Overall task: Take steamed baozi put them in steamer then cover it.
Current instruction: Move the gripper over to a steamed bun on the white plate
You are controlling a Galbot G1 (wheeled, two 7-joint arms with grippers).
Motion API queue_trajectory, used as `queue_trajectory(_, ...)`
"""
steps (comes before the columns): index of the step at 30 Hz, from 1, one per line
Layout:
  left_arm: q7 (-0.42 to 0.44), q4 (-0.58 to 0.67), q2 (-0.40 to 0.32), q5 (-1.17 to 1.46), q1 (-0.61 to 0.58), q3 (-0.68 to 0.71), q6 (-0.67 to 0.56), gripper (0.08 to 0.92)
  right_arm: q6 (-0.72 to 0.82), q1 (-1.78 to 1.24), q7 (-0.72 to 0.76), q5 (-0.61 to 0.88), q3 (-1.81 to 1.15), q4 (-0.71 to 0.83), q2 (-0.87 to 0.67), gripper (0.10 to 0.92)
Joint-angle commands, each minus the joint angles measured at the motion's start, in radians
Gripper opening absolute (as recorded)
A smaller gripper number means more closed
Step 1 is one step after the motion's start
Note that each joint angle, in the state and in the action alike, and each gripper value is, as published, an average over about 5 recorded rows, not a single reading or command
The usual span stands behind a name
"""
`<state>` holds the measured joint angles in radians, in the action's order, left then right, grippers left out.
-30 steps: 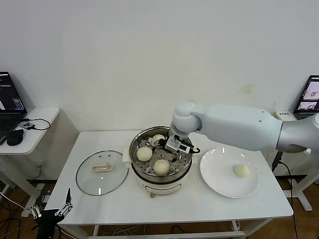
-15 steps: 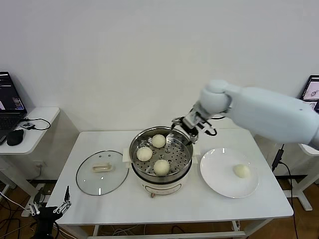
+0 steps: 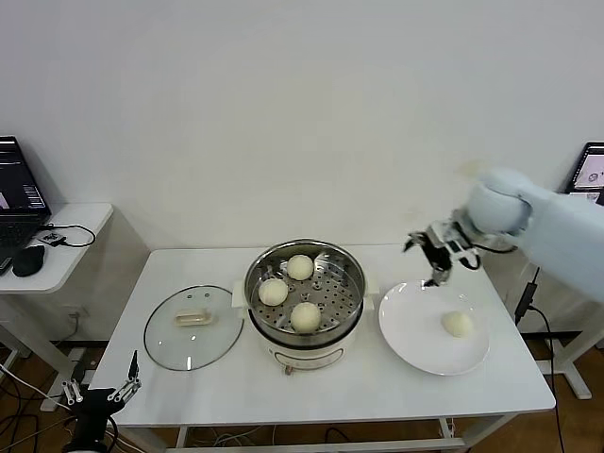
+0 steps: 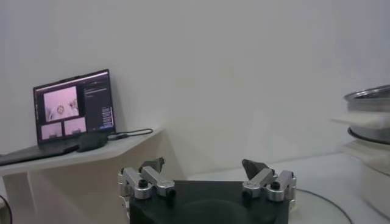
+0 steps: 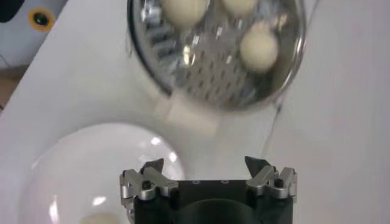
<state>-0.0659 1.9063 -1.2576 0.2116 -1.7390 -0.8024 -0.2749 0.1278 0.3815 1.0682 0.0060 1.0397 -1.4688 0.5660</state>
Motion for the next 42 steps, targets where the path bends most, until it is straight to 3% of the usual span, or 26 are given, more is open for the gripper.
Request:
queue_trajectory(1,0.001,-0.001,0.002,0.000,0.002,-0.003,0.005,0.823,0.022,-0.327,-0.006,-0.161,-0.211,0.064,-0.121,0.823)
queue_trajectory(13,0.001,-0.009,-0.001,-0.001,-0.003,-0.014,0.007,0.823,0.004,-0.512,-0.030,-0.263,-0.348,0.157,-0.063,0.823)
queue_trajectory(42,0.000,-0.013,-0.010,-0.001,-0.002,-0.014,0.008,0.823,-0.031,-0.564,-0.075,-0.355,-0.435,0.366,0.129,0.811)
